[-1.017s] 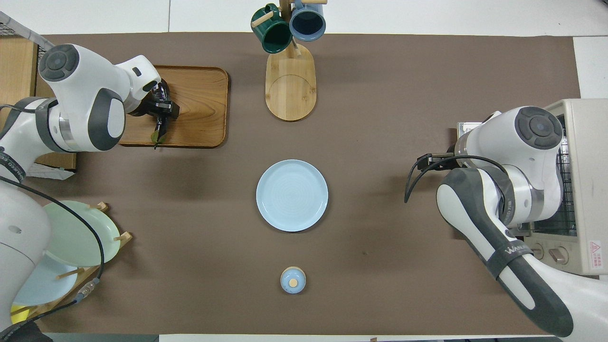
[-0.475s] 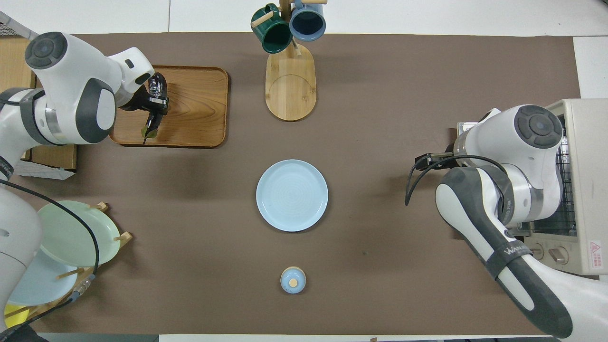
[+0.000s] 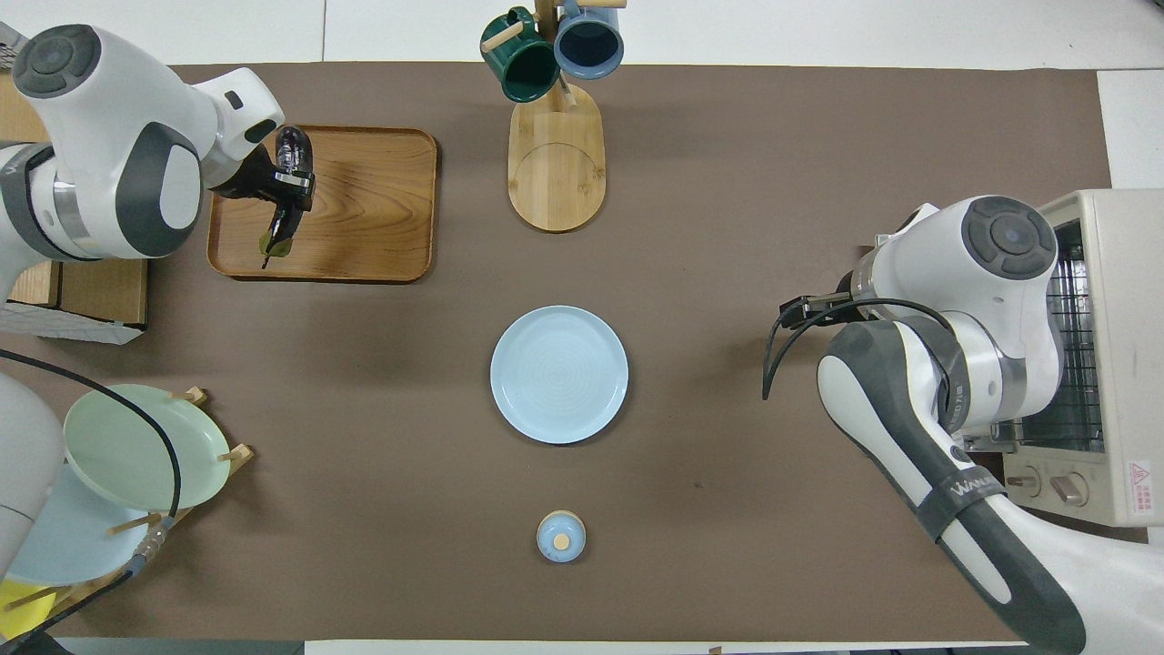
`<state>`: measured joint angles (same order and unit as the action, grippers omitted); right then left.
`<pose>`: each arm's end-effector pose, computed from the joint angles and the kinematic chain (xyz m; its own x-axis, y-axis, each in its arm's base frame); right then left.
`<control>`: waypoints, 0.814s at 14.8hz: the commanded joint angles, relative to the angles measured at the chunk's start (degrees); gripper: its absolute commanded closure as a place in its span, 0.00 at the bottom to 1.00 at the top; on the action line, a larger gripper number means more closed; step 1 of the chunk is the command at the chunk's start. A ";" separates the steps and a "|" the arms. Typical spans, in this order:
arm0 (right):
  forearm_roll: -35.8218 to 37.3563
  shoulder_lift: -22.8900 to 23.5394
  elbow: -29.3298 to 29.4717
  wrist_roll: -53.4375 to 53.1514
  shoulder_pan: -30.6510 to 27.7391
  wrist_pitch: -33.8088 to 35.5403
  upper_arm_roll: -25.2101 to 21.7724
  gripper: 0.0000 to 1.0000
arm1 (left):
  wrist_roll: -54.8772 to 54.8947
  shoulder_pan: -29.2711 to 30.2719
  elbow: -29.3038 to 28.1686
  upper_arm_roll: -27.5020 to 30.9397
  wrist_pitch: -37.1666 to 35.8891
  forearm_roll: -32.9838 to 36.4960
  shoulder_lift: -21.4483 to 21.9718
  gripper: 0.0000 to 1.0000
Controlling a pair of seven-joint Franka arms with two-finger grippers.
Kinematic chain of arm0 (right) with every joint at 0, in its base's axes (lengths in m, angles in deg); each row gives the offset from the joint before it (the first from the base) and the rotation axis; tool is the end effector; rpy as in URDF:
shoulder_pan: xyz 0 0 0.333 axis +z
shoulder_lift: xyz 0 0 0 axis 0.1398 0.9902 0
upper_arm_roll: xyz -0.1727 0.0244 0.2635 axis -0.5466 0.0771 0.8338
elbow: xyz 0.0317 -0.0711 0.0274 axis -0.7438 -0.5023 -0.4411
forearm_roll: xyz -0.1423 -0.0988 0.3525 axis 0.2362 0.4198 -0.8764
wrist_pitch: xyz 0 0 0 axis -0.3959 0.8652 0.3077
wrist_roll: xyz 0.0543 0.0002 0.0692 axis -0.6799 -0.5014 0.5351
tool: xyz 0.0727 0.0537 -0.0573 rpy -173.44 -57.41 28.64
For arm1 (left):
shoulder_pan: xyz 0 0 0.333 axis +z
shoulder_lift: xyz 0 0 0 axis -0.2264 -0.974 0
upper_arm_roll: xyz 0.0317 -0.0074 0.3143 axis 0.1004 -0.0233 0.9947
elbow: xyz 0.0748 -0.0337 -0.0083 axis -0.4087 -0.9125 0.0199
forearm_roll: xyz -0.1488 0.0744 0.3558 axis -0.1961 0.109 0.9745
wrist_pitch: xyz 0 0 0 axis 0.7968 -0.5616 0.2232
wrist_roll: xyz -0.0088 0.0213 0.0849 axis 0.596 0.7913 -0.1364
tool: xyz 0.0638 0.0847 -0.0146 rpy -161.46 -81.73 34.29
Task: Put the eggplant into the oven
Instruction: 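Carry the eggplant over the plate while the right gripper approaches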
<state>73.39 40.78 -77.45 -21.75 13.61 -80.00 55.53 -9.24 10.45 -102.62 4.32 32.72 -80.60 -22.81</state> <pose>0.5685 0.0807 0.4072 0.9928 0.0566 -0.1057 0.0562 -0.9984 -0.0064 0.6919 -0.1028 0.3950 0.9687 -0.2470 0.0233 -0.2481 -0.9654 0.0809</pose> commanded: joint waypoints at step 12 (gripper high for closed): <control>3.57 -2.44 13.42 1.58 -3.29 20.01 -0.12 0.00 | -25.92 -20.99 -13.98 0.02 0.04 -3.39 11.84 1.00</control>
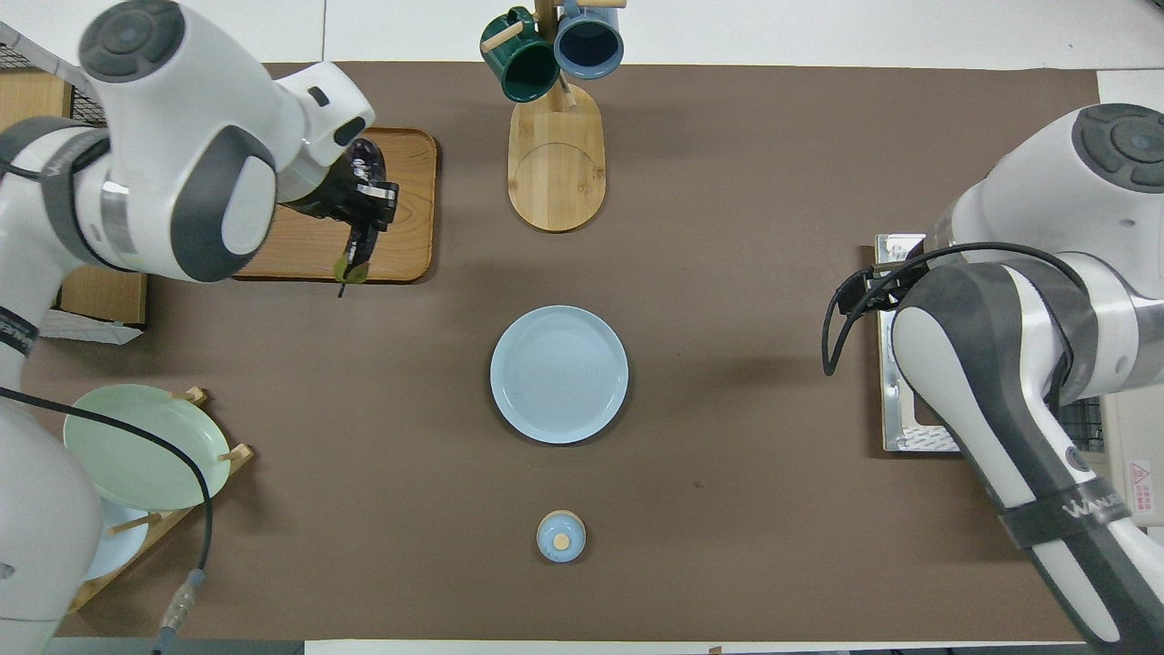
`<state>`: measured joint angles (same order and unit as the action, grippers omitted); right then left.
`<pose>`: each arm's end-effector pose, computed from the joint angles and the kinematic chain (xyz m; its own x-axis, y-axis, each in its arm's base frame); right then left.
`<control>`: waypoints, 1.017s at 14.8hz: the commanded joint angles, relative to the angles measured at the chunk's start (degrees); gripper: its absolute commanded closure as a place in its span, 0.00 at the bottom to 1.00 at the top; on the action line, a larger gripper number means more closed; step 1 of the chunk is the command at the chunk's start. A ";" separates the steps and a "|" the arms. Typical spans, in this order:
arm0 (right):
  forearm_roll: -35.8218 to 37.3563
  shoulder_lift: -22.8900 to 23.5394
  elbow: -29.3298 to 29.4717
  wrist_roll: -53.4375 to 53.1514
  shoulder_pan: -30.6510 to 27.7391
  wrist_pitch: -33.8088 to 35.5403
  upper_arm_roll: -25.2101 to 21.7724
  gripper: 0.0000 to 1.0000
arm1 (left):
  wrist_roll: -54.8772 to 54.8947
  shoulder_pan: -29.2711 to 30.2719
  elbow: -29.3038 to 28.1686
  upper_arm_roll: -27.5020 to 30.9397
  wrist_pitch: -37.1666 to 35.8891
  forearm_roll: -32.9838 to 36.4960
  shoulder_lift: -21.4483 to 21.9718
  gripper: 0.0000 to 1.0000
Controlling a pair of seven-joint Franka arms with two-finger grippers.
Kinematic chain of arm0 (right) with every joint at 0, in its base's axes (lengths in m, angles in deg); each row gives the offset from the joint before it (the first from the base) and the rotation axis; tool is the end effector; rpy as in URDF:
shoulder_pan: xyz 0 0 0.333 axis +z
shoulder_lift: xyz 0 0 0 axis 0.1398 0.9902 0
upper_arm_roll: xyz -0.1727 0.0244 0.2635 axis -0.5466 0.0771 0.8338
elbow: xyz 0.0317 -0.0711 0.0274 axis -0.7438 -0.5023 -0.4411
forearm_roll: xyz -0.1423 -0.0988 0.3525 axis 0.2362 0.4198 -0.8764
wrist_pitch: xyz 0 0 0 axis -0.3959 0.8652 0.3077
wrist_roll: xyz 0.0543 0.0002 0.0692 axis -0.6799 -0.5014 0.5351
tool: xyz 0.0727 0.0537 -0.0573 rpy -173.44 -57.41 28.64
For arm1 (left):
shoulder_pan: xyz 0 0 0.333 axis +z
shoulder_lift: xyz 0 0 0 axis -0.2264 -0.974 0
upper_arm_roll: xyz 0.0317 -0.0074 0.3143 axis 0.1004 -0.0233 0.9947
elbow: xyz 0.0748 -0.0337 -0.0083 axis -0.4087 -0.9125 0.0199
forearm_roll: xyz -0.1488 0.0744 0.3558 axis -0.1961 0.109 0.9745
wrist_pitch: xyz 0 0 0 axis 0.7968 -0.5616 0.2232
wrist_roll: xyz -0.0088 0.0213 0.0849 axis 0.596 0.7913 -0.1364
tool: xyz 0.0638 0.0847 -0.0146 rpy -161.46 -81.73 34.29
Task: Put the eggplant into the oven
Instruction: 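Carry the eggplant over the plate while the right gripper approaches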
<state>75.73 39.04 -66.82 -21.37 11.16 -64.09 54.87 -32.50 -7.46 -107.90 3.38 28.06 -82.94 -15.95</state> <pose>0.5713 0.0461 0.4895 0.9864 0.0165 -0.1638 0.0230 -0.9990 0.0380 0.5889 -0.3099 0.4264 0.9829 -0.1698 -0.0719 -0.1624 -0.9818 0.0980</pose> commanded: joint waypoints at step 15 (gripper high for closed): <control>1.33 -4.22 6.50 4.89 -1.10 9.85 1.07 0.00 | -13.14 -16.28 -30.70 0.95 28.37 -1.13 9.38 1.00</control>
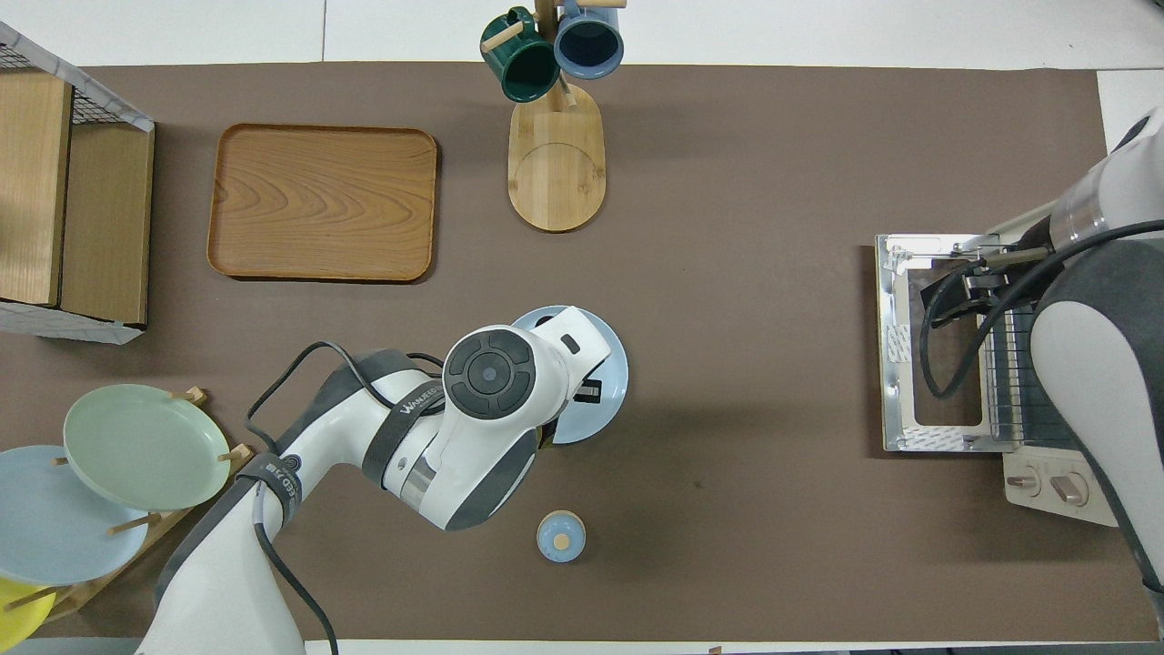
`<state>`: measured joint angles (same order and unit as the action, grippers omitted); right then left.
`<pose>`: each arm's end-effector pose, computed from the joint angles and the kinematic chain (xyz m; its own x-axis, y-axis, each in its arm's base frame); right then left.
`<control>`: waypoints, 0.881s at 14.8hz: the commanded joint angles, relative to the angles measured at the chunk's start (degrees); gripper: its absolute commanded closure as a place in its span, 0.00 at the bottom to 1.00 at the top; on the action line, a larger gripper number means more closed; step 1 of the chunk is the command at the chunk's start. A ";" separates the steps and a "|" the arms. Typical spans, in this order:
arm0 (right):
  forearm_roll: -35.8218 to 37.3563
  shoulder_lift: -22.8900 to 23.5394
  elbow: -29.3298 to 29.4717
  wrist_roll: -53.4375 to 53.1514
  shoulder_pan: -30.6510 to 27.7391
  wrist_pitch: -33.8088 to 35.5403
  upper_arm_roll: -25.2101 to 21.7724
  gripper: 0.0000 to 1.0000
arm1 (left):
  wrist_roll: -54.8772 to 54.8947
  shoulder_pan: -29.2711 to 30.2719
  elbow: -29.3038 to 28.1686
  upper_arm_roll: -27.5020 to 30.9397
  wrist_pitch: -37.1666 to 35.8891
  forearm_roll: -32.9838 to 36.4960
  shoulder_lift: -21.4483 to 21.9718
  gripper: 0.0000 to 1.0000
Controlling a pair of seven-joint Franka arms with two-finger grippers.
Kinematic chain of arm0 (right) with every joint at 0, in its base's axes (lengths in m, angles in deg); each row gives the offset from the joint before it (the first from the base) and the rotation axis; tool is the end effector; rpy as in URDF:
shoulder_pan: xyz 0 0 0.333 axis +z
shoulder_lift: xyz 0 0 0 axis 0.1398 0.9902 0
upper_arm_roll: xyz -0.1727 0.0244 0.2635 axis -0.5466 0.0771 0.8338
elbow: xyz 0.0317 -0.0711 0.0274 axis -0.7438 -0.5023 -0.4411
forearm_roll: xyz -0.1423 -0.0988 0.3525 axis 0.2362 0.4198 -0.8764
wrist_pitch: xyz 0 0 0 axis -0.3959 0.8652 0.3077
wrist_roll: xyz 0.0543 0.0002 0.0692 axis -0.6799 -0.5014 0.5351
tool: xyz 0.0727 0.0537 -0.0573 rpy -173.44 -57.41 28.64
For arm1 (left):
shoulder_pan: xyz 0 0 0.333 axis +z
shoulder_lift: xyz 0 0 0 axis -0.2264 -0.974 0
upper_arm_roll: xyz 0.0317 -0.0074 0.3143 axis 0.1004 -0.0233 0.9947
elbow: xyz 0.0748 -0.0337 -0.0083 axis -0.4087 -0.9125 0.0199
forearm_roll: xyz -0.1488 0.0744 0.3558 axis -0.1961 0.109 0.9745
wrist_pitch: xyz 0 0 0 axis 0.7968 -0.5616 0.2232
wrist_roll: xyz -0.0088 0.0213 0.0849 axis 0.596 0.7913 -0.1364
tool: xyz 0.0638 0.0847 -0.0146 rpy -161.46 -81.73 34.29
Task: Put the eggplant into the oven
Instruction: 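Carry the eggplant over the plate while the right gripper approaches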
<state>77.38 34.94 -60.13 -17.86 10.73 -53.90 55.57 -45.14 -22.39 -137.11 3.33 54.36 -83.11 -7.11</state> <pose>0.5493 0.0434 0.5715 0.9850 0.0752 -0.1550 0.0853 -0.9946 0.0595 0.4293 -0.4026 0.3299 0.9827 -0.1849 0.0112 -0.1851 -0.9773 0.1036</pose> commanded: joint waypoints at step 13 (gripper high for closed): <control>-5.06 0.32 0.34 -0.45 0.03 -3.75 0.89 0.00 | 7.57 12.59 12.98 1.44 -13.99 -0.79 1.43 0.00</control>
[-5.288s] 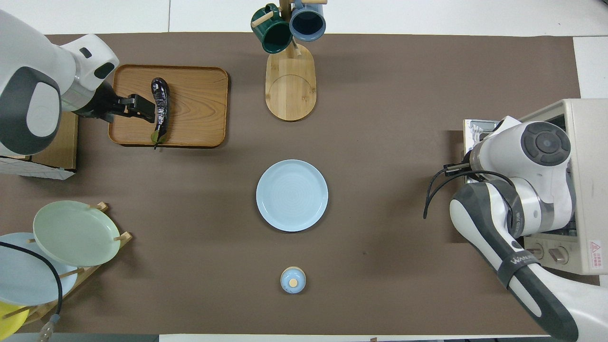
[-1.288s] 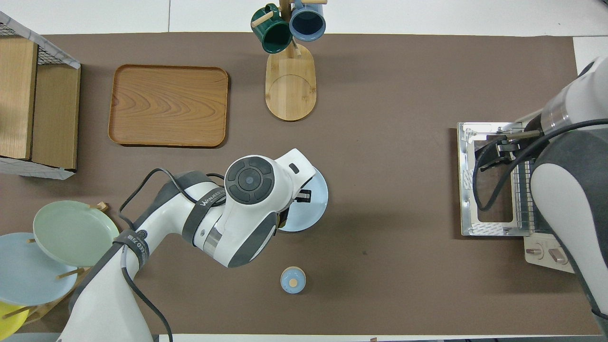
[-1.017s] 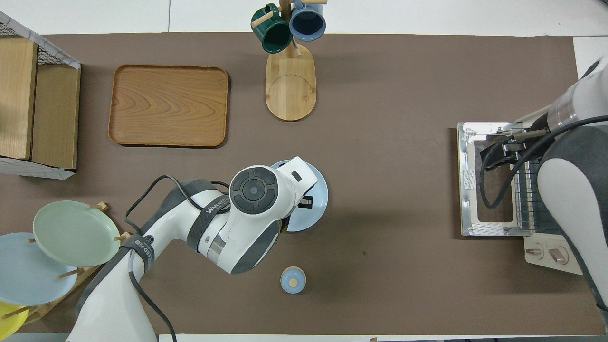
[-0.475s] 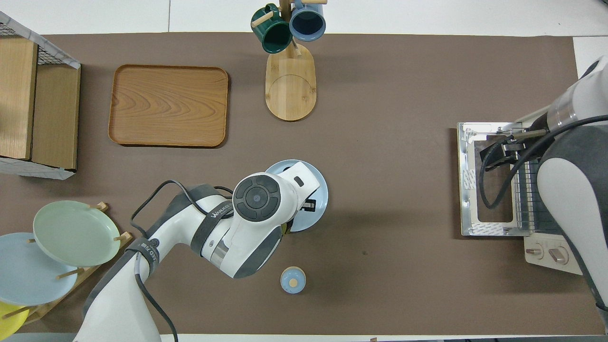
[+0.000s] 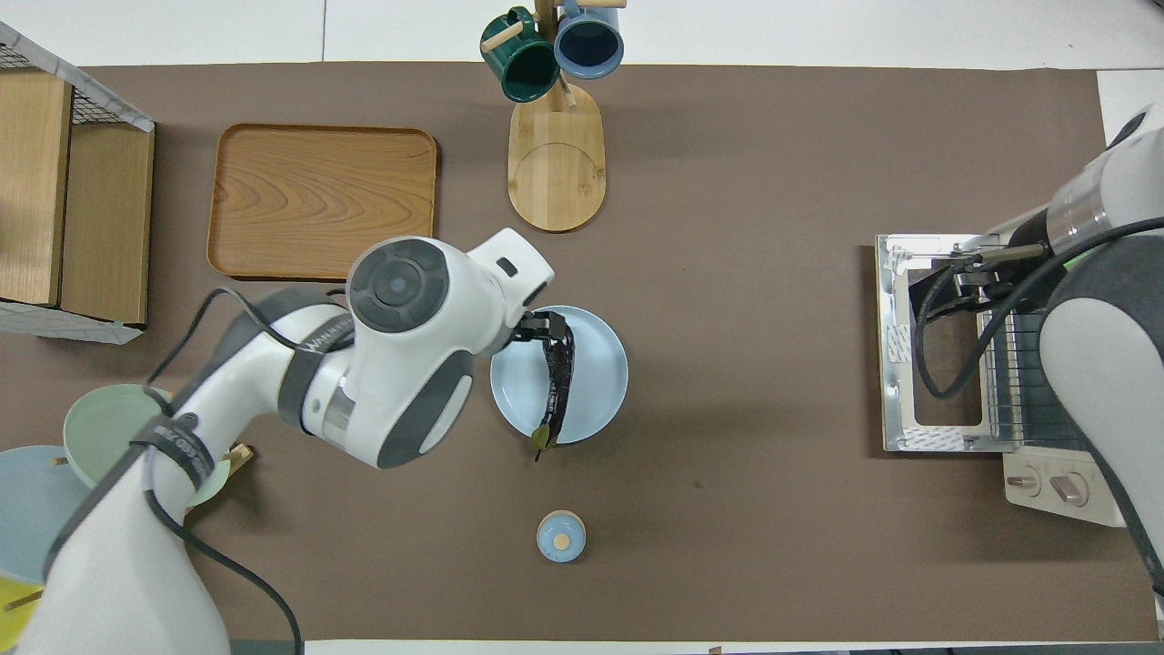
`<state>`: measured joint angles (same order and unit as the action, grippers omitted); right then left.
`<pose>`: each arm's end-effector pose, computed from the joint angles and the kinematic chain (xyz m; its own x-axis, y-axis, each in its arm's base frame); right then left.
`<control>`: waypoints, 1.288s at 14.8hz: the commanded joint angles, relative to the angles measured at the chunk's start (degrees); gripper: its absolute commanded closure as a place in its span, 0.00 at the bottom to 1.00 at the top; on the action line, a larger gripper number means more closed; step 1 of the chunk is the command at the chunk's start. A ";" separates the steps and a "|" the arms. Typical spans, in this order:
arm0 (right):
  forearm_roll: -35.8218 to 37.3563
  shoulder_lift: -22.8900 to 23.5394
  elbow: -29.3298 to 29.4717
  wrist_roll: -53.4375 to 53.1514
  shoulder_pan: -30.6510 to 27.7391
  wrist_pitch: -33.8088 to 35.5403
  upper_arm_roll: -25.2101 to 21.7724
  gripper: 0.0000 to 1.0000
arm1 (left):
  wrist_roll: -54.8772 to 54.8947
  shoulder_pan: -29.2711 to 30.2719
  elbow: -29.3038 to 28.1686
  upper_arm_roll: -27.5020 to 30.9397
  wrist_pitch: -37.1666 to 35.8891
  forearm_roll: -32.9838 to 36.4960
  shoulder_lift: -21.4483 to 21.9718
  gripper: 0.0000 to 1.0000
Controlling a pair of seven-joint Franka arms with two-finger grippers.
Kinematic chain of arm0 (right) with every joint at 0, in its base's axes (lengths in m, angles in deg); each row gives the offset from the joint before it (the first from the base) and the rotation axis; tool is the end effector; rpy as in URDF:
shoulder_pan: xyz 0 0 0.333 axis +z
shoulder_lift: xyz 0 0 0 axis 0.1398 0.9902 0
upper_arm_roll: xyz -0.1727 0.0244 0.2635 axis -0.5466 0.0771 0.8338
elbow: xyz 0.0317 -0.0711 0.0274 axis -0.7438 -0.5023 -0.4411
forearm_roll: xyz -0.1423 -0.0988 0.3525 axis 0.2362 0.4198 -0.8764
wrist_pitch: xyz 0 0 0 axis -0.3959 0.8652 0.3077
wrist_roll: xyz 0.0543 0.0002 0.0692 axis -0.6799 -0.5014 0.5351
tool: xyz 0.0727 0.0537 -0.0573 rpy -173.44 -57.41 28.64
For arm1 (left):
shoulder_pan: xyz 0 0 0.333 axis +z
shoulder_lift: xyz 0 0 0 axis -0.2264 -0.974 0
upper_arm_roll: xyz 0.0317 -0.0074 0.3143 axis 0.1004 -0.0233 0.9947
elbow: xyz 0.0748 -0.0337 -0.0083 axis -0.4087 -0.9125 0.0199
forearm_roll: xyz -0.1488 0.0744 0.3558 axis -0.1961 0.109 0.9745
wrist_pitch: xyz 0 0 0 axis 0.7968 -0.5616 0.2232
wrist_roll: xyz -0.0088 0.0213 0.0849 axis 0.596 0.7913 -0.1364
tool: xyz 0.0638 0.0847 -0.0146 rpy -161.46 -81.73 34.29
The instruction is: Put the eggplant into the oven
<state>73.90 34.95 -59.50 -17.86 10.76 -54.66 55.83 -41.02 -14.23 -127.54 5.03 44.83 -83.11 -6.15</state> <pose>0.5508 0.0531 0.5772 0.9877 0.0839 -0.1320 0.0844 -0.9964 -0.0013 0.5134 -0.3381 0.3995 0.9948 -0.0954 0.0345 -0.0987 -0.9891 0.1094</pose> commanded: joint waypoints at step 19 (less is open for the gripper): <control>5.89 31.78 8.69 -44.42 35.68 -42.79 2.57 0.05 | 19.99 25.90 13.02 0.27 -30.93 2.02 10.92 0.00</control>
<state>78.84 67.01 -48.46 -61.79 46.78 -93.63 58.40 -21.61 10.90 -113.73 5.57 16.27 -82.08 2.96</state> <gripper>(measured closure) 0.004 0.000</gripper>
